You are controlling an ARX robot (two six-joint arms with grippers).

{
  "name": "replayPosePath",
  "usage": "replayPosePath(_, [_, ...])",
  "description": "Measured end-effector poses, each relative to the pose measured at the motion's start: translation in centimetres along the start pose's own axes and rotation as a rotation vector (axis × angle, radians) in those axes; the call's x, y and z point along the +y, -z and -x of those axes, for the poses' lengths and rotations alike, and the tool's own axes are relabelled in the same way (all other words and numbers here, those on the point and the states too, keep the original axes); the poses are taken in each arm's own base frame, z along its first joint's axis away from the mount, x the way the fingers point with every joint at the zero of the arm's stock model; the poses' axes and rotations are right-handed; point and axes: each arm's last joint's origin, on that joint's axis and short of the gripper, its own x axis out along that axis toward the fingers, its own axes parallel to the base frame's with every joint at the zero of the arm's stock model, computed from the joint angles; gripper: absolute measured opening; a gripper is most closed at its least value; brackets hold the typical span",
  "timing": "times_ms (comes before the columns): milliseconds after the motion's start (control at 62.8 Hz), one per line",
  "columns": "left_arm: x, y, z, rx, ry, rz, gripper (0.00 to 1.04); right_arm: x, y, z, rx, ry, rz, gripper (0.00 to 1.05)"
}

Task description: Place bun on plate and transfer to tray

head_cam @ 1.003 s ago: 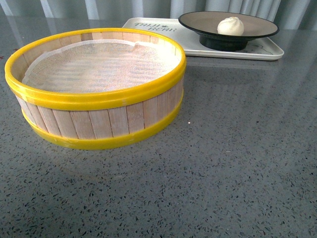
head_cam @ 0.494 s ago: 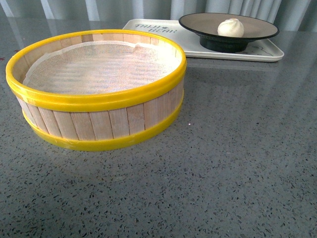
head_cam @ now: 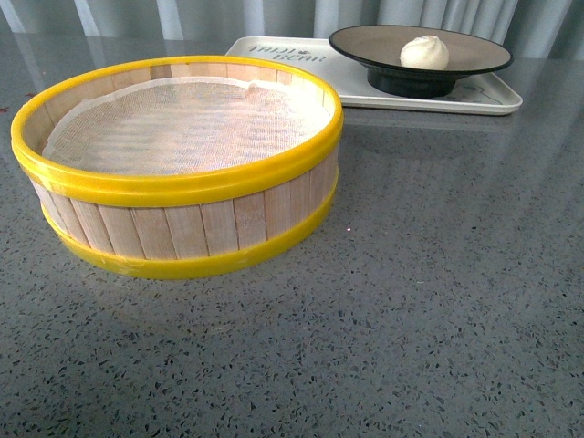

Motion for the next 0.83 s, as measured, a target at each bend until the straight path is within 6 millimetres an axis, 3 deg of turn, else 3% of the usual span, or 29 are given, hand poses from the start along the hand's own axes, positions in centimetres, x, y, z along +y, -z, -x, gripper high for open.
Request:
replayPosePath(223, [0.00, 0.00, 0.00, 0.000, 0.000, 0.000, 0.98, 0.00, 0.00, 0.00, 0.000, 0.000, 0.000, 0.90])
replayPosePath(287, [0.00, 0.00, 0.00, 0.000, 0.000, 0.000, 0.98, 0.00, 0.00, 0.00, 0.000, 0.000, -0.002, 0.98])
replayPosePath(828, [0.00, 0.00, 0.00, 0.000, 0.000, 0.000, 0.98, 0.00, 0.00, 0.00, 0.000, 0.000, -0.001, 0.96])
